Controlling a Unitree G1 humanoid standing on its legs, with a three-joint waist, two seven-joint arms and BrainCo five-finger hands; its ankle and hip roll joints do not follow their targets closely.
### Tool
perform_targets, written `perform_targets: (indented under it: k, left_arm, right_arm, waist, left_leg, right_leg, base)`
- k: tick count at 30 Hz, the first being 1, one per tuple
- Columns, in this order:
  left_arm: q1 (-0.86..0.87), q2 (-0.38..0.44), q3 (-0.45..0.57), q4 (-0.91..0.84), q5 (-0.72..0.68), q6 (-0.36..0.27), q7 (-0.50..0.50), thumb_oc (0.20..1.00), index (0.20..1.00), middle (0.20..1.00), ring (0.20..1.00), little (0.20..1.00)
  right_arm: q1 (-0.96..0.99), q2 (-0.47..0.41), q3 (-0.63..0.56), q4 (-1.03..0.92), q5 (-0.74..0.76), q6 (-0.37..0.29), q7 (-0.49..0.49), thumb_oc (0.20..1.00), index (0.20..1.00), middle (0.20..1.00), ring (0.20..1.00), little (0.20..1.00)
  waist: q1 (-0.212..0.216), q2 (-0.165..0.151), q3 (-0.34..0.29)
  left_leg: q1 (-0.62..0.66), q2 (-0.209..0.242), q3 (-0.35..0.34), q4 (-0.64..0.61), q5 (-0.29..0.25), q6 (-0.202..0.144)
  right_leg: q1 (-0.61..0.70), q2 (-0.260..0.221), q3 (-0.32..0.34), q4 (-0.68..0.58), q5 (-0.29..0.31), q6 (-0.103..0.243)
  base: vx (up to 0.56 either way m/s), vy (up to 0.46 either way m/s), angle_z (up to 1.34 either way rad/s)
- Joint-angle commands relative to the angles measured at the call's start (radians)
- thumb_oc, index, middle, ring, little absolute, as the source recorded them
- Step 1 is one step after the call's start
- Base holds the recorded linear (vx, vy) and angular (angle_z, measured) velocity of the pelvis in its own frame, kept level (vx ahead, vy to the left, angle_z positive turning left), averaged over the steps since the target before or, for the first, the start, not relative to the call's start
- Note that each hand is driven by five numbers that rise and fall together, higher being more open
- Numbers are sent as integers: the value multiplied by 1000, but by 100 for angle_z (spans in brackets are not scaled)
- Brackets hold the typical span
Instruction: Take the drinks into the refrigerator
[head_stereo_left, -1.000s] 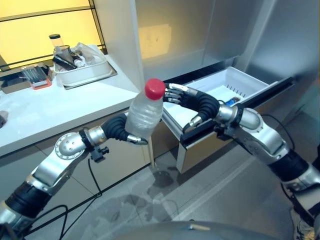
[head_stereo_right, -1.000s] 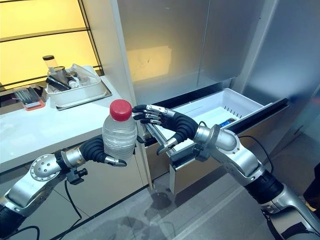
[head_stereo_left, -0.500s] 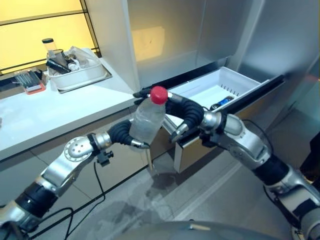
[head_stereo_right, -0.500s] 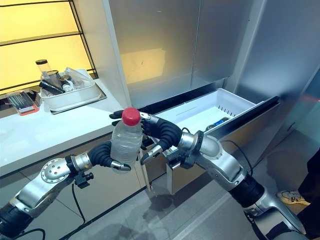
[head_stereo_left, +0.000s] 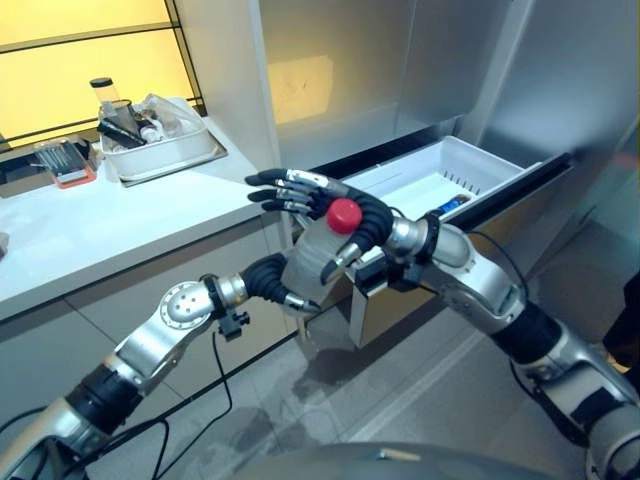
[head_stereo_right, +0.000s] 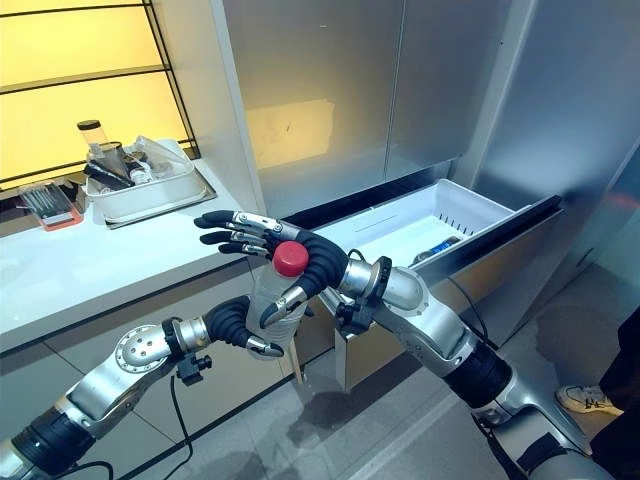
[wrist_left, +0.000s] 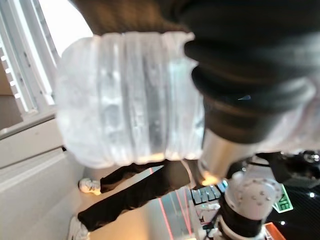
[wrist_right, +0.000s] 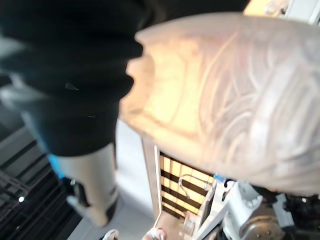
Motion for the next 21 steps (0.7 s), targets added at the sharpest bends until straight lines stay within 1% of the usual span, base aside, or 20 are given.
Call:
perform_targets:
  k: [1,2,3,4,5,6,9,14,15,17,18,20,21]
  left_arm:
    - [-229,-40,15,21,-1,-54,58,200,200,200,200,200]
    - [-231,-41,15,22,2,-54,59,200,200,200,200,200]
    - [-232,-42,18,20,7,-54,61,200,200,200,200,200]
    - [-231,-43,18,20,8,-54,61,200,200,200,200,200]
    - [-232,-44,22,19,10,-55,64,200,200,200,200,200]
    - [-228,-45,30,18,11,-57,64,200,200,200,200,200]
    - [-220,-45,41,17,16,-62,66,200,200,200,200,200]
    - [-207,-35,80,25,15,-70,67,200,200,200,200,200]
    - [-202,-27,95,27,10,-74,68,200,200,200,200,200]
    - [-198,-22,103,27,4,-75,64,200,200,200,200,200]
    - [-187,-13,118,26,-4,-76,59,200,200,200,200,200]
    - [-184,-10,124,25,-4,-77,56,200,200,200,200,200]
    - [-180,-6,132,26,-9,-75,53,200,200,200,200,200]
  right_arm:
    - [-94,73,43,-36,25,-45,11,1000,1000,1000,1000,1000]
    - [-92,73,48,-40,28,-40,15,777,777,777,777,777]
    - [-89,71,51,-41,24,-37,18,617,617,617,617,617]
    - [-89,71,51,-42,24,-37,18,598,598,598,598,598]
    - [-81,70,53,-42,24,-34,19,752,752,752,752,752]
    - [-53,71,59,-37,44,-18,34,1000,1000,1000,1000,1000]
    - [-30,65,61,-34,43,-10,42,1000,1000,1000,1000,1000]
    - [8,30,48,-41,30,1,64,1000,1000,1000,1000,1000]
    - [23,7,32,-35,16,0,66,1000,1000,1000,1000,1000]
    - [28,-9,21,-35,4,0,68,1000,1000,1000,1000,1000]
    - [42,-32,-6,-23,-9,-6,65,1000,1000,1000,1000,1000]
    - [43,-42,-17,-19,-19,-9,66,1000,1000,1000,1000,1000]
    - [56,-53,-44,0,-25,-16,59,1000,1000,1000,1000,1000]
  waist:
    - [22,-10,10]
    - [22,-11,10]
    - [23,-12,11]
    - [23,-12,11]
    - [23,-13,12]
    - [24,-15,14]
    - [22,-17,16]
    - [22,-20,23]
    - [22,-22,27]
    - [22,-23,27]
    - [23,-25,30]
    - [24,-25,30]
    - [24,-25,32]
  left_leg:
    - [21,-90,-56,12,-77,99]
    - [20,-91,-59,13,-77,100]
    - [19,-91,-60,13,-77,100]
    - [19,-91,-61,13,-77,100]
    - [18,-91,-61,14,-77,100]
    - [19,-90,-61,14,-77,99]
    - [18,-90,-63,14,-77,99]
    - [13,-91,-65,16,-76,99]
    - [10,-91,-66,19,-77,100]
    - [8,-91,-65,20,-78,100]
    - [6,-91,-65,22,-79,101]
    - [6,-91,-65,22,-79,102]
    - [6,-90,-64,21,-79,102]
  right_leg:
    - [41,18,-28,146,-191,26]
    - [41,18,-27,146,-191,25]
    - [42,18,-29,146,-191,25]
    - [42,18,-29,146,-191,25]
    - [43,17,-31,146,-191,25]
    - [44,17,-34,147,-192,24]
    - [44,17,-36,148,-193,25]
    - [37,14,-43,156,-193,27]
    - [31,13,-45,162,-193,28]
    - [29,13,-45,164,-194,29]
    - [27,12,-46,168,-194,31]
    - [25,12,-45,169,-194,31]
    - [23,10,-47,171,-194,33]
  base:
    - [0,0,0]
    - [0,0,0]
    - [0,0,0]
    - [0,0,0]
    - [0,0,0]
    - [0,0,0]
    - [0,0,0]
    - [-1,1,1]
    - [0,0,0]
    - [0,0,0]
    - [0,0,0]
    - [7,2,2]
    - [13,4,4]
